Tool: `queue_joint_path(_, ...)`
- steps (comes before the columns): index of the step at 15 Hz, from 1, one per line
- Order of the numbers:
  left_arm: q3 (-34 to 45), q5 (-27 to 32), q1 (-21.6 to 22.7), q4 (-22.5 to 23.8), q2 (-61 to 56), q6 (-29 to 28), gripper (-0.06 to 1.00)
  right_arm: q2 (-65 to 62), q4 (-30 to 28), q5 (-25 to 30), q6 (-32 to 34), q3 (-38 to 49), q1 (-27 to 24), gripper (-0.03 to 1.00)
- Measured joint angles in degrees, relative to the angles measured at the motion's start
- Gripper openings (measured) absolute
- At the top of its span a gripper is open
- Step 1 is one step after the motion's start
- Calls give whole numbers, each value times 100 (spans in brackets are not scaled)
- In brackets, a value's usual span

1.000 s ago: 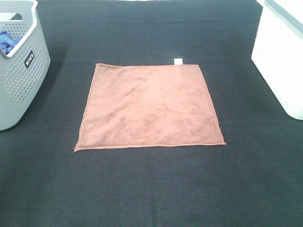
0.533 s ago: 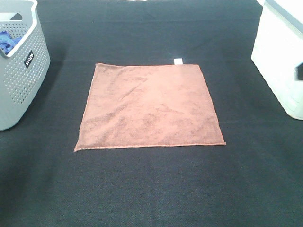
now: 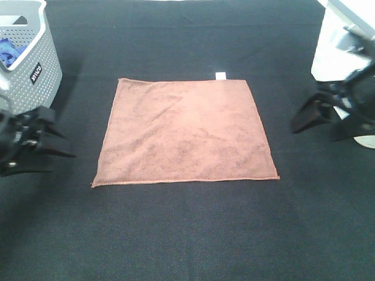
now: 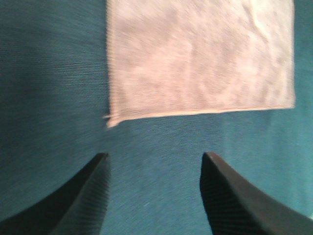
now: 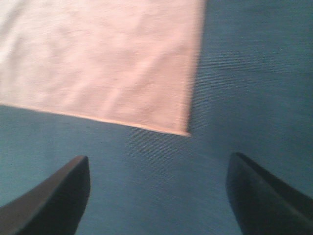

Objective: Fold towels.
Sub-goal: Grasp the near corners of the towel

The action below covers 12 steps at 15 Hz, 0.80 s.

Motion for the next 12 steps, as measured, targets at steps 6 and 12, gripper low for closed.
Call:
queue_joint_path(6, -728, 160, 0, -344, 1071, 292, 66, 1478, 1839, 985, -1696, -573, -917, 73)
queue_joint_path(12, -1197, 149, 0, -378, 1925, 384, 66, 2492, 1684, 1066, -1833, -1215, -917, 74)
